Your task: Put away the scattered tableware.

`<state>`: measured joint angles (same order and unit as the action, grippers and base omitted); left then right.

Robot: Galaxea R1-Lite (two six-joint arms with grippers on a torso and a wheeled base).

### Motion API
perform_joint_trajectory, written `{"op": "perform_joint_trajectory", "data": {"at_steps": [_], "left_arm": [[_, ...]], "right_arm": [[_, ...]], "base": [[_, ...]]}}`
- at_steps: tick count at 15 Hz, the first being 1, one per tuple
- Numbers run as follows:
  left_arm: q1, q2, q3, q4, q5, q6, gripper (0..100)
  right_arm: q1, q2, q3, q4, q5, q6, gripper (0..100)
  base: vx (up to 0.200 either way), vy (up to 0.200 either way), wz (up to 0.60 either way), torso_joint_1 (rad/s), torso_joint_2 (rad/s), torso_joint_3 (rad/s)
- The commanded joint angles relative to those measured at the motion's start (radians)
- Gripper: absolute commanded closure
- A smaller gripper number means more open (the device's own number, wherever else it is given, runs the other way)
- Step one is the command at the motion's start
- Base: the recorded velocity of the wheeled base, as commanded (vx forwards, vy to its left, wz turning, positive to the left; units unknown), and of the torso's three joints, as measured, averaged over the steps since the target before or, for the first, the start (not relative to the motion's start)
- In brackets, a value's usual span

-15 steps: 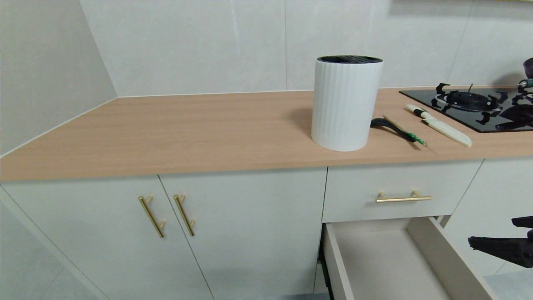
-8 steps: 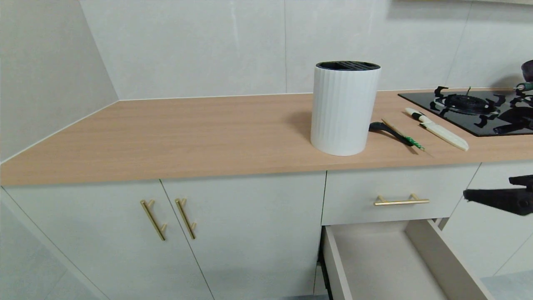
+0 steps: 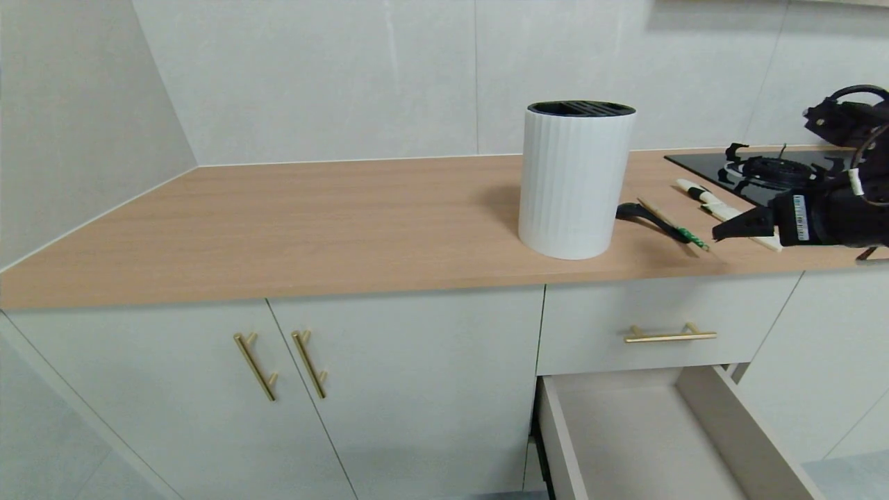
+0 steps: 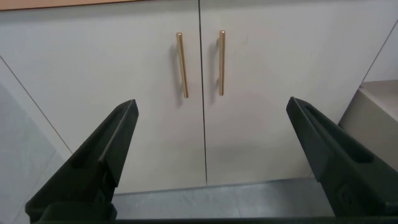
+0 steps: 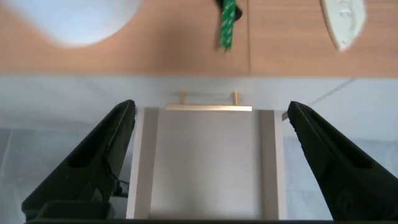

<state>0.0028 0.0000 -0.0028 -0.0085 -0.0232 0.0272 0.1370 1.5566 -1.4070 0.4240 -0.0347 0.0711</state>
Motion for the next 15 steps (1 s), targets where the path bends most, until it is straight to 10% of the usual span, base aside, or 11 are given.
{"op": "perform_joint_trajectory", "data": {"at_steps": [1, 15], "left_arm": [[0.000, 0.000, 0.001, -0.001, 0.000, 0.000, 0], [0.000, 0.000, 0.000, -0.001, 0.000, 0.000, 0]], "right_arm": [[-0.022, 0.184, -0.078, -0.001, 0.001, 0.012, 0], [-0.040, 0.278, -0.132, -0.034, 0.006, 0.070, 0]], "base": [[0.000, 0.000, 0.00, 0.000, 0.00, 0.000], [0.000, 0.000, 0.00, 0.000, 0.00, 0.000]]}}
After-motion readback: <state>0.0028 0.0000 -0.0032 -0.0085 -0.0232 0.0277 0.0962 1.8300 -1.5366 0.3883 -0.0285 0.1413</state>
